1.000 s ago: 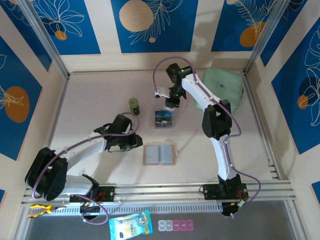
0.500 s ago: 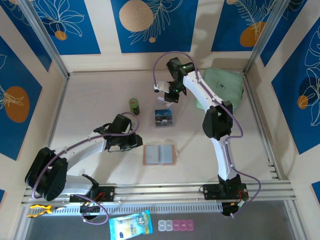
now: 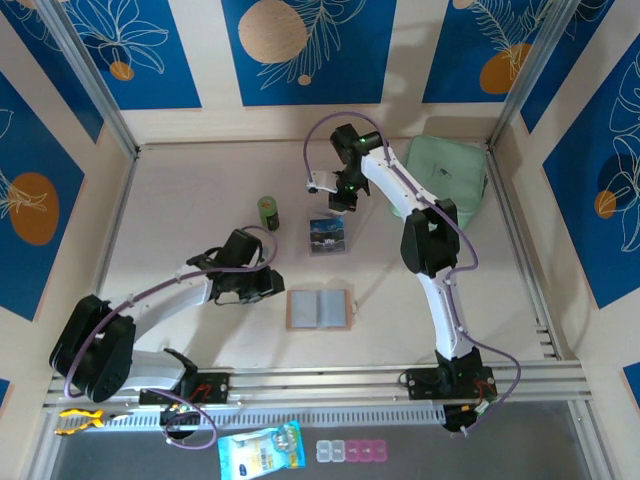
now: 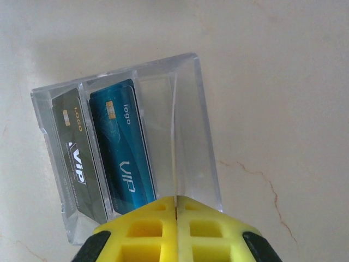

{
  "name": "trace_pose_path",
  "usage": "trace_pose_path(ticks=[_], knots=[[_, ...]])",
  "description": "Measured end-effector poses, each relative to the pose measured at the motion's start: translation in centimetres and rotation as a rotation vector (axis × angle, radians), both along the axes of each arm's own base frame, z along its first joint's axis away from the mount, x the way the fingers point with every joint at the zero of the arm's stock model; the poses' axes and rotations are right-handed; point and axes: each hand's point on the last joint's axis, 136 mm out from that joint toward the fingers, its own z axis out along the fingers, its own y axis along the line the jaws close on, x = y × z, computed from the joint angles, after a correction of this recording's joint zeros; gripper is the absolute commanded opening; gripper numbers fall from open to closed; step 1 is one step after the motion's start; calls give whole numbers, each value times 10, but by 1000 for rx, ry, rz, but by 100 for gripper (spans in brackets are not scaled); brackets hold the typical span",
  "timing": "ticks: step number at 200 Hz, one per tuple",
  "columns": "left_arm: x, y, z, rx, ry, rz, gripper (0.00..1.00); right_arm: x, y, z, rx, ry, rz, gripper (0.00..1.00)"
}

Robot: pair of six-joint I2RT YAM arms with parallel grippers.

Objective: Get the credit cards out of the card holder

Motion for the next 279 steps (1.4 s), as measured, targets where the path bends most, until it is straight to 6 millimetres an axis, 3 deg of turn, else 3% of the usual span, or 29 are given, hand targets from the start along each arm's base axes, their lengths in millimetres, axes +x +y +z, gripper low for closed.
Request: trace_pose_path(ticks=[50, 83, 101, 188, 229, 279], knots=[[0, 0, 0, -1, -1, 0, 28, -8, 3, -6, 9, 28, 23, 0], [0, 1, 0, 0, 0, 3, 29, -3, 5, -6, 0, 1, 17, 22], [0, 2, 0, -1, -1, 5, 29, 5, 3, -7, -13, -20, -12, 26], [0, 1, 0, -4, 0, 5, 29, 43, 14, 6, 43, -159, -112, 28], [-1, 1, 0, -10, 4, 2, 29, 49, 18, 7, 63, -178, -136, 29], [-3, 2, -3, -8, 14, 3, 29, 42, 19, -3, 49, -150, -131, 29]])
